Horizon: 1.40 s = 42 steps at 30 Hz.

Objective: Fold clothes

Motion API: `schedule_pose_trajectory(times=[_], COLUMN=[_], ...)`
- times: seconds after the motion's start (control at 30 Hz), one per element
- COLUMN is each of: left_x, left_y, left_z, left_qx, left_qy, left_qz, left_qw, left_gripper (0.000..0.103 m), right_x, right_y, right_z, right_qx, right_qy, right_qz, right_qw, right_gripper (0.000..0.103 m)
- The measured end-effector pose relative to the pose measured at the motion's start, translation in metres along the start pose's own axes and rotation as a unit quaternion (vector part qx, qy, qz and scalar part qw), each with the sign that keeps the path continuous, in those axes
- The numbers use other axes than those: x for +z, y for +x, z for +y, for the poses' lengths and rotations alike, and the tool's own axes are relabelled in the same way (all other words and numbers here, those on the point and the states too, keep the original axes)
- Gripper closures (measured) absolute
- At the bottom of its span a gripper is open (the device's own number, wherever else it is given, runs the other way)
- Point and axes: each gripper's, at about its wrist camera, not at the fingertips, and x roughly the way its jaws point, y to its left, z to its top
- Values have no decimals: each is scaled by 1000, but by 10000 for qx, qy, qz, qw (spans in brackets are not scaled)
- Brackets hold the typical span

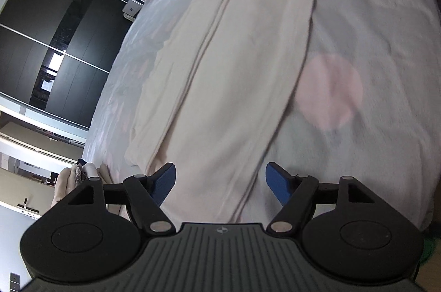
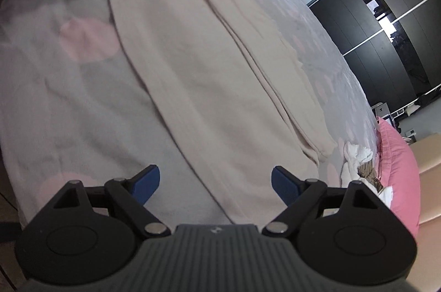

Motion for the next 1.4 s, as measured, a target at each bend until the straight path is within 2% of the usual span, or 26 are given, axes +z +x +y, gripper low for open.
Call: schedule_pose_trajectory(times=[0.07,0.27,0.47,0.53,0.6,0.63,0.67,0.7,0.73,0.8,0.9,1.0,1.2,1.27,1.4], left_x=[-4,-15,-18,-20,-21,-22,-22,-20,-19,-16,-13,-11,-6,-4,2], left_y=[7,29,43,47,51,54,55,55,54,47,36,24,0,-7,-18], left_z=[-6,-23,-24,-23,-23,-24,-25,-25,-24,-18,-7,7,35,46,74], left_qx=[50,192,431,538,632,644,659,670,663,623,570,607,720,778,1082], left_qy=[236,917,918,899,879,868,854,837,799,602,273,-82,-804,-1051,-1639], left_qz=[161,623,764,818,878,924,950,937,925,872,789,647,330,217,-9], left_qw=[9996,9936,9919,9911,9902,9898,9896,9898,9903,9924,9949,9960,9936,9912,9805], left_gripper=[38,42,44,54,74,74,76,78,78,86,96,99,100,100,100], right_x=[-5,-14,-20,-23,-26,-27,-29,-31,-33,-37,-42,-42,-34,-30,-21], right_y=[2,8,20,23,27,29,31,33,36,41,47,36,11,4,-3], right_z=[6,11,18,19,20,20,21,22,23,26,29,23,-2,-14,-36], right_qx=[-145,-239,-480,-634,-828,-925,-1008,-1054,-1100,-1191,-1317,-1414,-1743,-1957,-2447], right_qy=[-285,-617,-1108,-1254,-1349,-1396,-1445,-1503,-1560,-1674,-1809,-1623,-1041,-732,-150], right_qz=[120,313,315,330,356,369,392,442,492,592,726,683,533,493,364], right_qw=[9994,9973,9922,9895,9868,9852,9836,9820,9804,9769,9719,9742,9777,9767,9688], right_gripper=[25,26,26,26,27,27,32,45,53,79,95,100,101,101,102])
